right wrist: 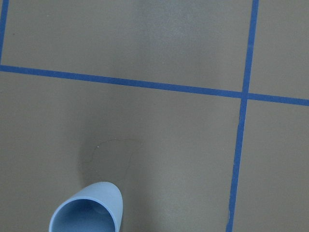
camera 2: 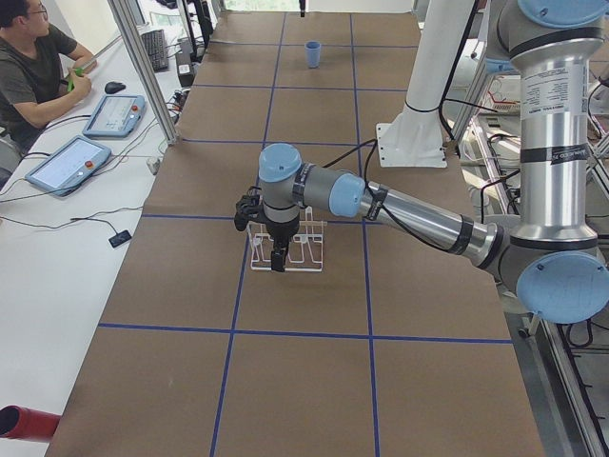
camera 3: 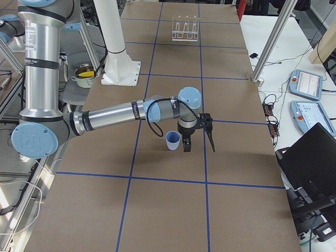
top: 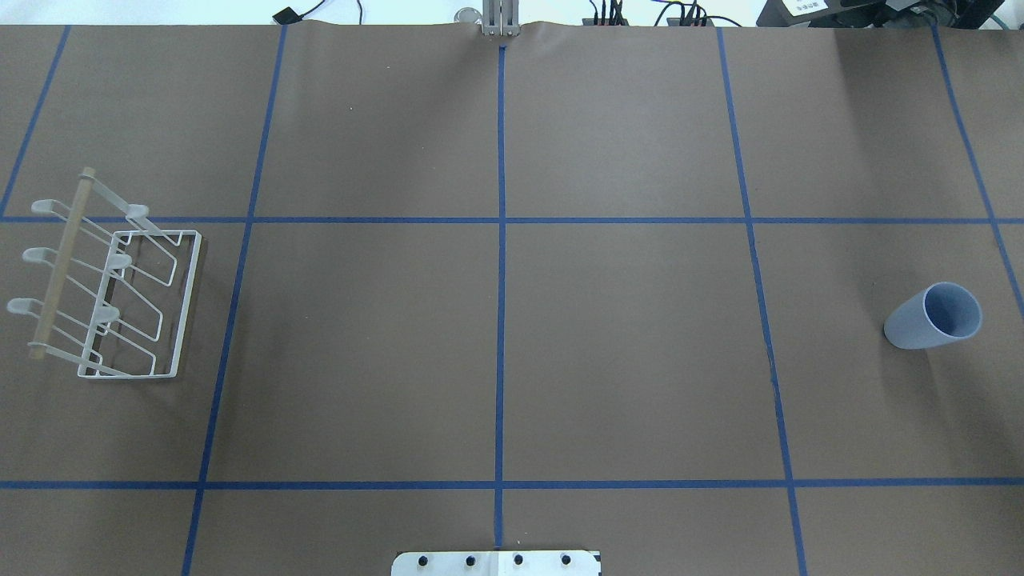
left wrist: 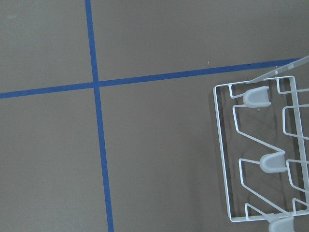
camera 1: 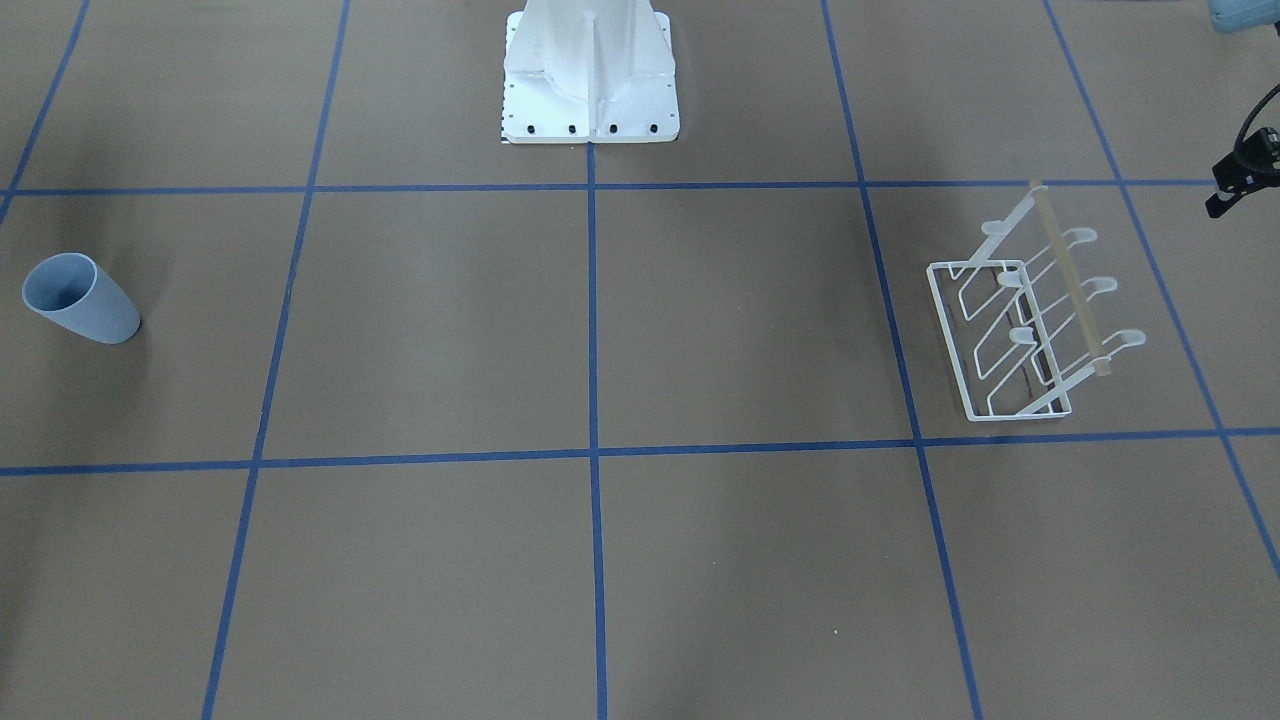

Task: Hang cup on cup holder

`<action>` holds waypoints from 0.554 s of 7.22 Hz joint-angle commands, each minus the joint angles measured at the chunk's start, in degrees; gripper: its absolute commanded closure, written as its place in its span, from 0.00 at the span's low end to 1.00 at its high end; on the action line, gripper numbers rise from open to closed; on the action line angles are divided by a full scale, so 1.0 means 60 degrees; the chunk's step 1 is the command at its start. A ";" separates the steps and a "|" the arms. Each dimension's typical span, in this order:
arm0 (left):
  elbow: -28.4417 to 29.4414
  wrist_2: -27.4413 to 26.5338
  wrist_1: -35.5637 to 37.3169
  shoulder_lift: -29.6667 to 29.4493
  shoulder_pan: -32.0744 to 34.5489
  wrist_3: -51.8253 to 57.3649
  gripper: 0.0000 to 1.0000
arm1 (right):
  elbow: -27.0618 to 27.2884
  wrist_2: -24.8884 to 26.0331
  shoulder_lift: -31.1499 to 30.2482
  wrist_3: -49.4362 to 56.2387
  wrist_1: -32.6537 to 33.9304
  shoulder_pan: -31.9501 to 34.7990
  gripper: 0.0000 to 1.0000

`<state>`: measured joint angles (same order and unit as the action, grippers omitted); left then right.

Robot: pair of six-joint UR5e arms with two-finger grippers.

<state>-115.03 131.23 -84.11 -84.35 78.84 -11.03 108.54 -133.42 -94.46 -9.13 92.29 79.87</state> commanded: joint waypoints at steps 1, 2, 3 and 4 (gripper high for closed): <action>-0.0018 0.0057 0.0000 -0.0019 0.0000 -0.0008 0.02 | -0.0014 0.0014 0.0011 -0.0002 0.0000 -0.0011 0.00; -0.0003 0.0043 -0.0014 -0.0019 0.0000 -0.0008 0.02 | -0.0015 0.0015 0.0011 -0.0002 0.0000 -0.0011 0.00; -0.0018 0.0072 0.0000 0.0010 0.0000 -0.0008 0.02 | -0.0015 0.0015 0.0040 -0.0016 0.0000 -0.0040 0.00; -0.0018 0.0072 0.0000 0.0010 0.0000 0.0007 0.02 | -0.0029 0.0029 0.0055 -0.0002 0.0000 -0.0040 0.00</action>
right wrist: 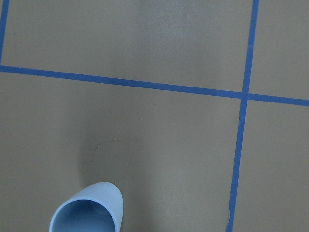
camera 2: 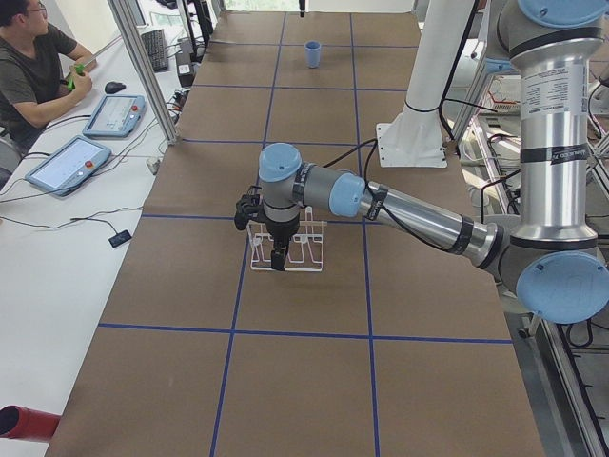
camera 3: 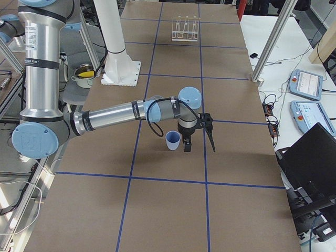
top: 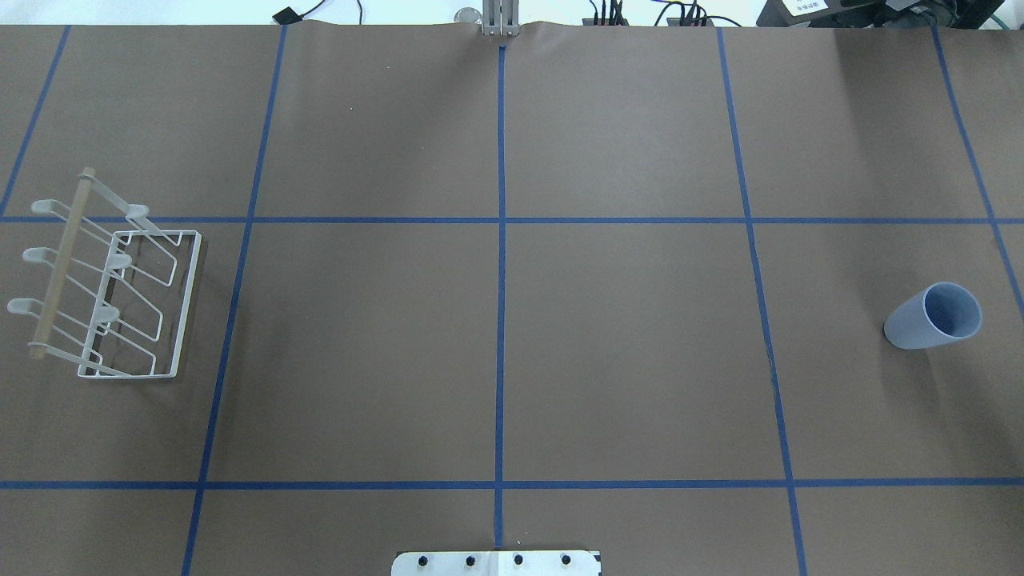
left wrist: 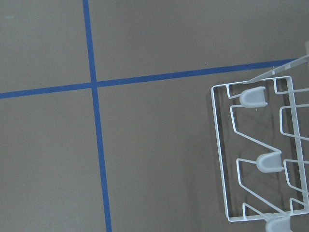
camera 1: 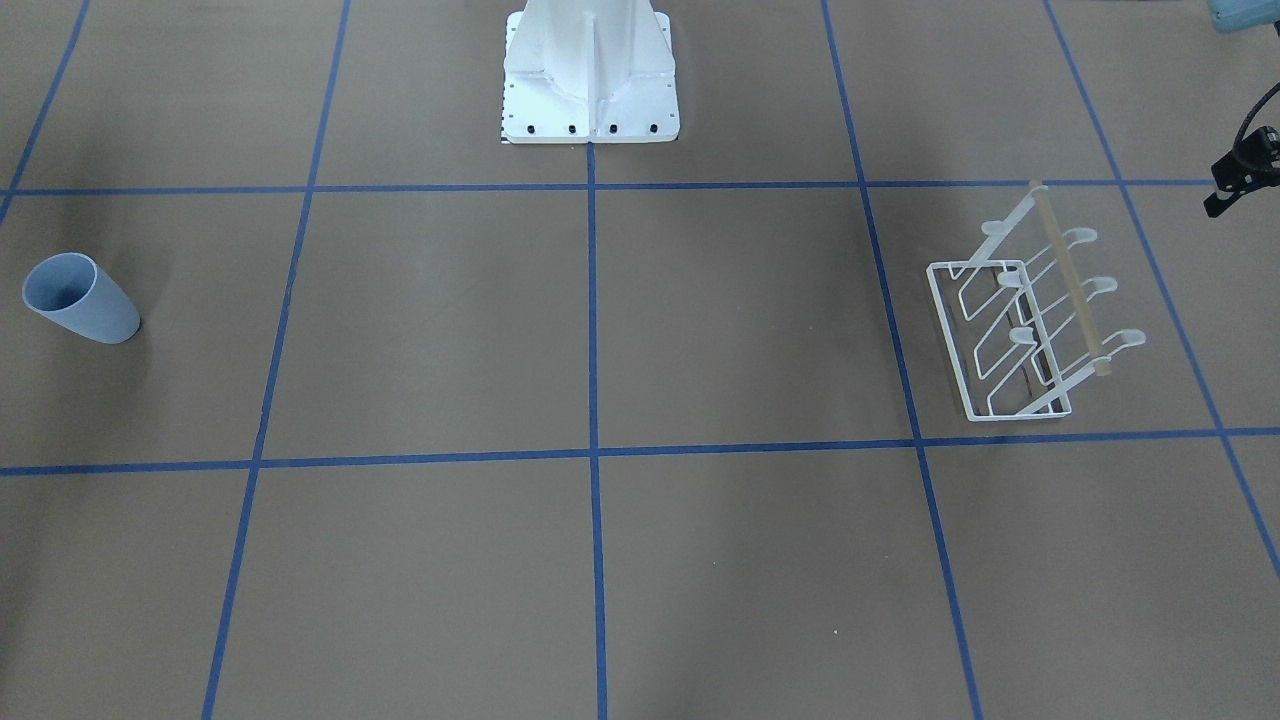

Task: Hang cup on cup holder

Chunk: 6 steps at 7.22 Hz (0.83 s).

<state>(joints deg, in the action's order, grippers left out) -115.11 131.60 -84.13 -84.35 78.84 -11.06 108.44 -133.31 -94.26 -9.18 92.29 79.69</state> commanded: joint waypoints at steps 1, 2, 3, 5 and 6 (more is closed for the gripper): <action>-0.0063 0.0040 0.0004 0.0010 0.0000 -0.0002 0.02 | -0.0011 -0.0003 0.0065 0.0006 0.0000 -0.0025 0.00; -0.0064 0.0040 0.0018 0.0010 0.0000 -0.0003 0.02 | -0.0011 -0.0003 0.0066 0.0006 0.0000 -0.0055 0.00; -0.0035 0.0026 0.0018 0.0010 0.0000 0.0012 0.02 | 0.0004 -0.0003 0.0066 0.0020 0.0000 -0.0055 0.00; -0.0049 0.0040 0.0004 0.0010 0.0000 0.0012 0.02 | 0.0004 -0.0018 0.0066 0.0079 0.0000 -0.0055 0.00; -0.0064 0.0040 -0.0011 -0.0019 0.0000 -0.0002 0.02 | 0.0004 -0.0018 0.0051 0.0108 -0.0015 -0.0069 0.00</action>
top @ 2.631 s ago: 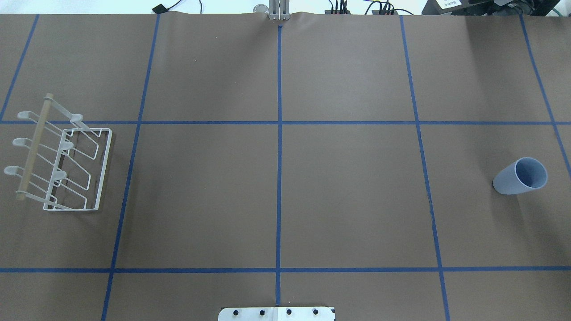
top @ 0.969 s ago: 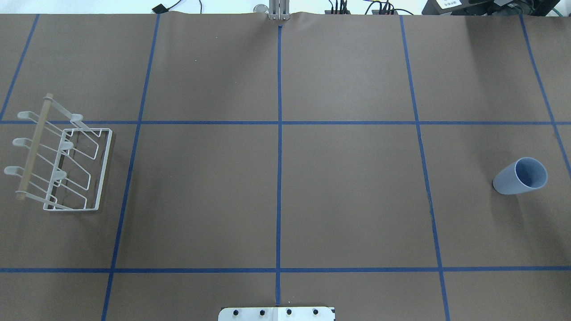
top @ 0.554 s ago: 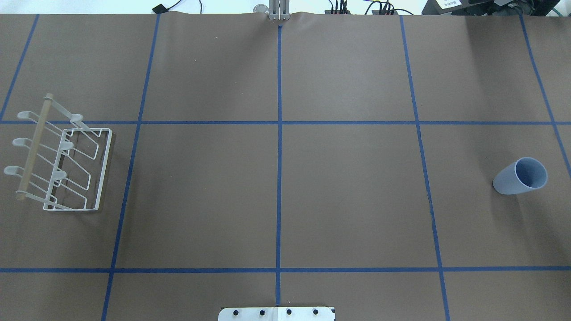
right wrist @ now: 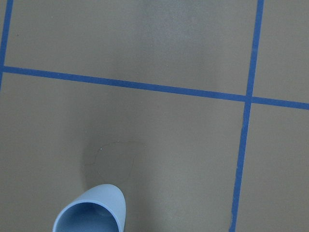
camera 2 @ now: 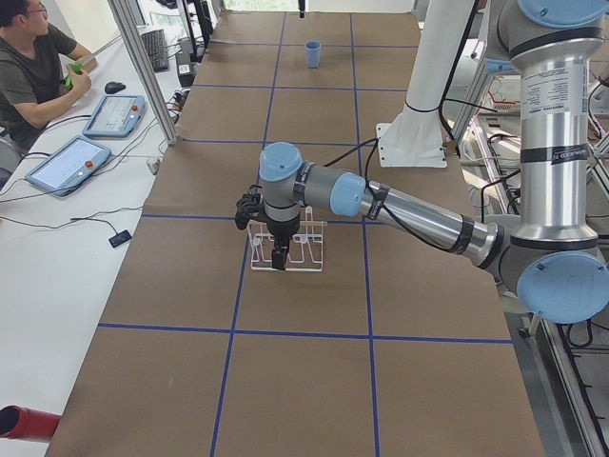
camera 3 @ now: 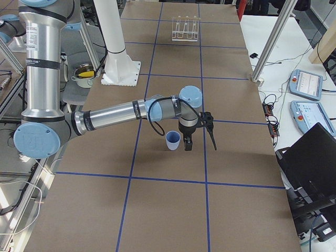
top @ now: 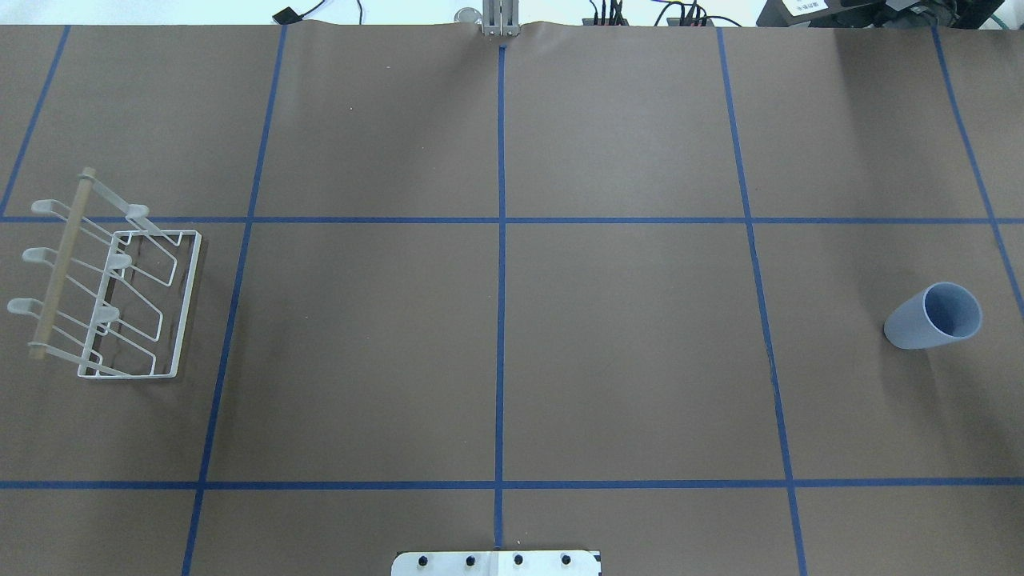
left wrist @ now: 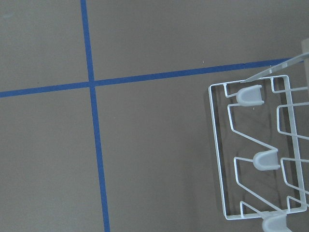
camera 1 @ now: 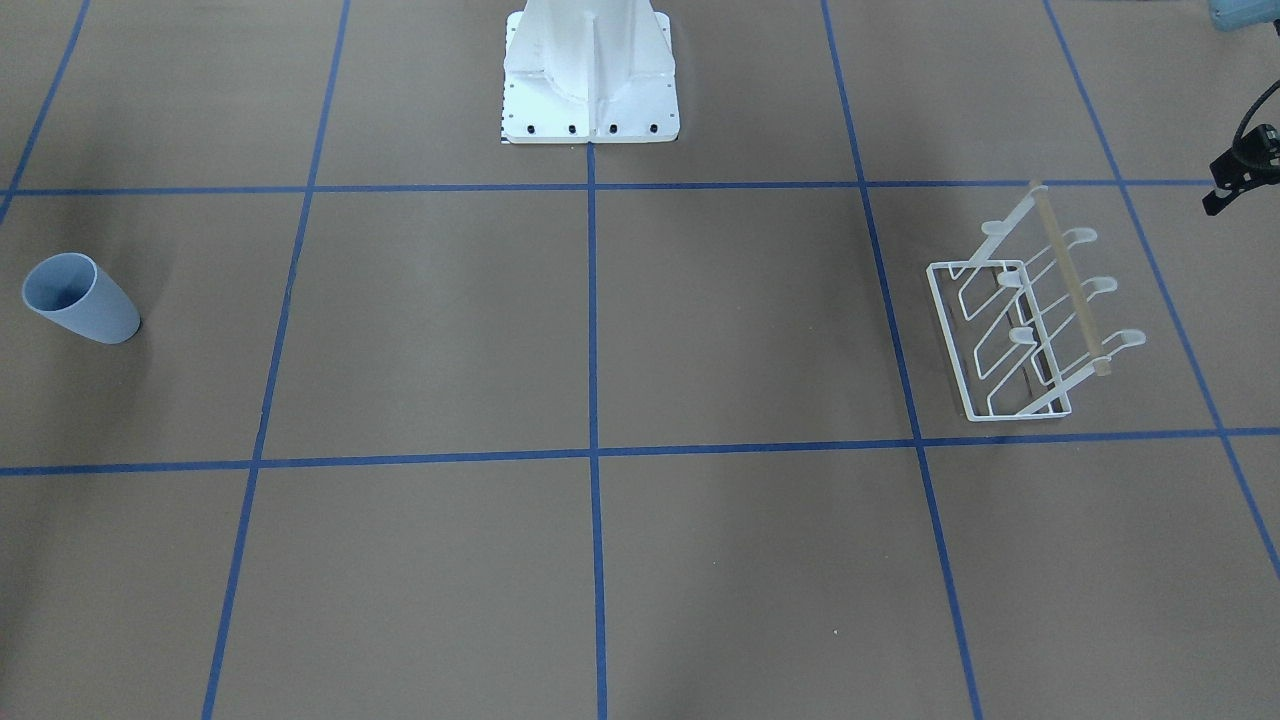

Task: Hang cup on cup holder

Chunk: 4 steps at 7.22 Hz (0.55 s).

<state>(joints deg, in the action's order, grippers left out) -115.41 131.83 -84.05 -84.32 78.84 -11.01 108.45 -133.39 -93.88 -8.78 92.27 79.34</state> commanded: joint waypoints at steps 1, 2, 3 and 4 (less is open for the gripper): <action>-0.0012 0.0002 -0.0025 -0.0023 0.0000 -0.0011 0.02 | 0.0059 -0.0020 0.0002 0.0029 -0.0012 -0.0039 0.00; -0.0012 0.0002 -0.0025 -0.0023 0.0000 -0.0011 0.02 | 0.0147 -0.0006 0.0017 -0.0059 -0.0012 -0.0185 0.00; -0.0012 0.0002 -0.0025 -0.0023 0.0000 -0.0026 0.02 | 0.0191 -0.0005 0.0017 -0.0016 -0.0012 -0.0201 0.00; -0.0012 0.0002 -0.0025 -0.0023 0.0000 -0.0026 0.02 | 0.0264 -0.0020 0.0017 0.0014 -0.0012 -0.0215 0.00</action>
<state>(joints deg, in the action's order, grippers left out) -115.49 131.84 -84.20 -84.46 78.84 -11.13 109.53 -133.44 -93.80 -8.86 92.20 78.26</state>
